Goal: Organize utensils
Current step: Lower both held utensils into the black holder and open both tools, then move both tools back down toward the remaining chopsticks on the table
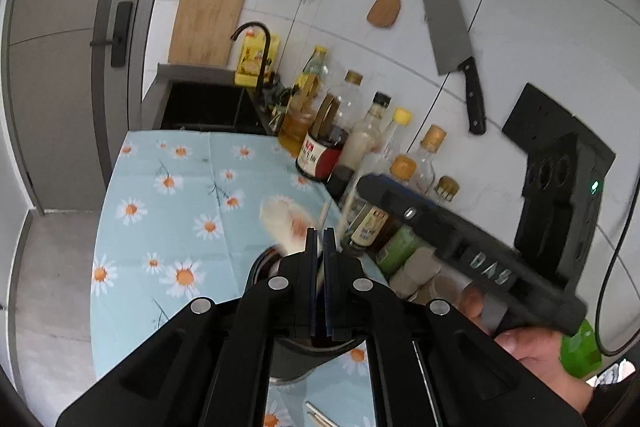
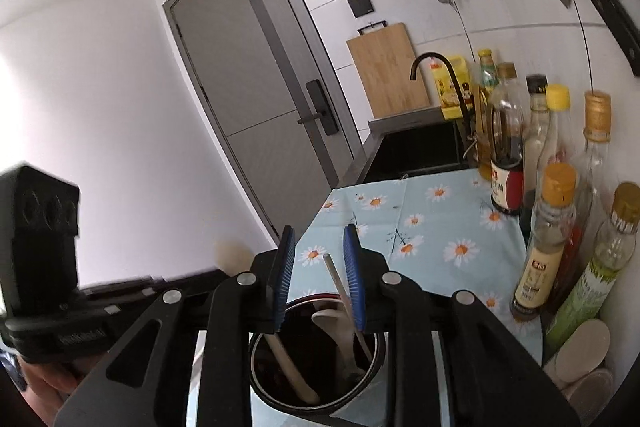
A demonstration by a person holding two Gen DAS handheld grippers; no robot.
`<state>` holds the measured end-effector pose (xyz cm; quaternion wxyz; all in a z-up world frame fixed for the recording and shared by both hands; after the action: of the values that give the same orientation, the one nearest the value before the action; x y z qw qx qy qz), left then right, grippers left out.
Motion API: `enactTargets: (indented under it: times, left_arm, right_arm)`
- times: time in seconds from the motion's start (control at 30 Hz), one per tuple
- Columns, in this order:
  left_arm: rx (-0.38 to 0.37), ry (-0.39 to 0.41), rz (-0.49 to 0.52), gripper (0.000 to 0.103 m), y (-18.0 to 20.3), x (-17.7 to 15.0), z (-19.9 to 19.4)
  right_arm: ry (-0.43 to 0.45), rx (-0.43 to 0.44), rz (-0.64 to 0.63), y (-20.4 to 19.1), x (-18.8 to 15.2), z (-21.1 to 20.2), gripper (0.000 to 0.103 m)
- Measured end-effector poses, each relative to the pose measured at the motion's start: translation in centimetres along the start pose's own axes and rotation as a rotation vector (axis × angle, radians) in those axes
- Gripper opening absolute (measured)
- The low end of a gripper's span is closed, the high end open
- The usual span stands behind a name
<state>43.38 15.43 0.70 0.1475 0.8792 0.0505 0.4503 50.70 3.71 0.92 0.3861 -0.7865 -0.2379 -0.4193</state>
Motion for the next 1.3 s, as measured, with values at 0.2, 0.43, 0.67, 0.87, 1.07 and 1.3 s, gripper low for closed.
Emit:
enactTargets:
  times: [0.2, 0.43, 0.67, 0.87, 1.07, 1.3]
  left_arm:
    - [0.012, -0.018, 0.007, 0.002, 0.4, -0.9, 0.0]
    - [0.016, -0.006, -0.004, 0.002, 0.6, -1.0, -1.3]
    - [0.035, 0.006, -0.017, 0.003, 1.0, -1.6, -3.2]
    - [0.049, 0.007, -0.032, 0.003, 1.5, -2.4, -5.0]
    - [0.043, -0.04, -0.045, 0.003, 2.1, -4.5, -6.0]
    - [0.064, -0.074, -0.069, 0.019, 1.9, -7.3, -6.9]
  right_arm:
    - [0.009, -0.001, 0.03, 0.4, 0.2, -1.1, 0.027]
    - [0.011, 0.019, 0.044, 0.2, 0.0, -2.7, 0.027]
    - [0.013, 0.041, 0.023, -0.9, 0.1, -4.9, 0.027]
    - [0.005, 0.058, 0.018, -1.7, 0.0, -6.2, 0.027]
    - [-0.006, 0.089, 0.013, -3.1, -1.2, -7.8, 0.028]
    - [-0.071, 0.111, 0.021, -3.7, -3.8, -8.3, 0.028]
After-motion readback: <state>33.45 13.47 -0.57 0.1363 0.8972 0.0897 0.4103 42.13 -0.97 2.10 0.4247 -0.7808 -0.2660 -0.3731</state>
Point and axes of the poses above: each gripper's, at about its wrist camera, not at the fingertips, and z roughly the way its jaws point, y to its right, x to its top, the point moved 5 cm from there along z, roughly the way its jaws point, and after that the axes turned 1 degree about z, right-handed, at the moved point
